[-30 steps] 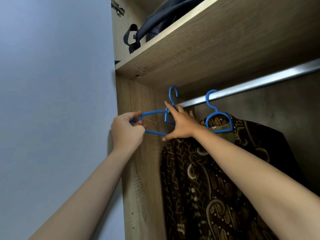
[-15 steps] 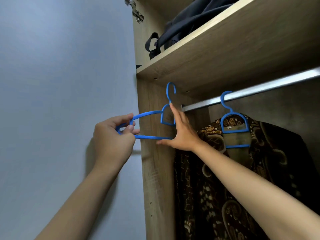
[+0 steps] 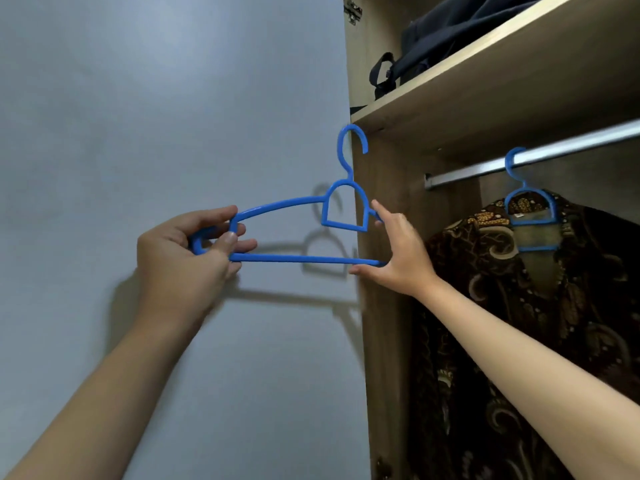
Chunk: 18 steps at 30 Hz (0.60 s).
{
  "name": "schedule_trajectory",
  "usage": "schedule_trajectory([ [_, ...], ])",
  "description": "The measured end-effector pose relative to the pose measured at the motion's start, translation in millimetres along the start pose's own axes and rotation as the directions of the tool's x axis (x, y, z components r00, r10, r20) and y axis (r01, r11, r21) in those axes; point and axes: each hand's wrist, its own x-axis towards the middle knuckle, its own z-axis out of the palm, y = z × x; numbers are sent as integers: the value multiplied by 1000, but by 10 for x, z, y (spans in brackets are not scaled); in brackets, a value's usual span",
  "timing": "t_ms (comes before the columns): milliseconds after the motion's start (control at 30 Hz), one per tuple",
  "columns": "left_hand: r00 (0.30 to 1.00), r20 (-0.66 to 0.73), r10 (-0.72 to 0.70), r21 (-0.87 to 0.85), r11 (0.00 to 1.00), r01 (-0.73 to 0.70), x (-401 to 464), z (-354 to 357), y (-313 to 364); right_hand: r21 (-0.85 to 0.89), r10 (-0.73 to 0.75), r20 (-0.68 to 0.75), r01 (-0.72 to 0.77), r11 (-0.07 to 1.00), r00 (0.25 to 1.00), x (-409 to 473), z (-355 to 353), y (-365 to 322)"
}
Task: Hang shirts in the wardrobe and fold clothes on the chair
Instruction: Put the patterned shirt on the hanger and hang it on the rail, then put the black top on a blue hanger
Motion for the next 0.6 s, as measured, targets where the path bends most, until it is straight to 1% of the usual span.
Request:
schedule_trajectory([
  [100,997,-12,76,172,982,-73,-114,-364,182,5,-65,-40,65,998,997,-104,72,-335],
  [133,993,-19,117,263,959,-107,-162,-489,248,11,-84,-57,85,996,995,-134,97,-454],
  [167,987,-16,158,377,915,-141,-218,-610,321,15,-101,-73,102,995,992,-163,123,-572],
  [233,978,30,204,593,784,-182,-348,-836,472,30,-130,-93,133,991,987,-220,150,-816],
  [333,973,92,212,803,562,-198,-600,-1130,727,83,-172,-92,180,980,981,-338,145,-1163],
  [433,963,115,244,917,347,-197,-914,-1390,975,146,-194,-98,207,967,976,-538,128,-1514],
  [467,963,110,248,938,295,-183,-1026,-1472,1054,163,-196,-105,212,964,975,-616,115,-1645],
  [533,971,85,224,964,228,-137,-1267,-1635,1247,206,-193,-115,214,955,974,-789,90,-1932],
  [600,976,104,194,984,124,-129,-1518,-1842,1454,261,-193,-115,217,941,974,-983,80,-2244],
])
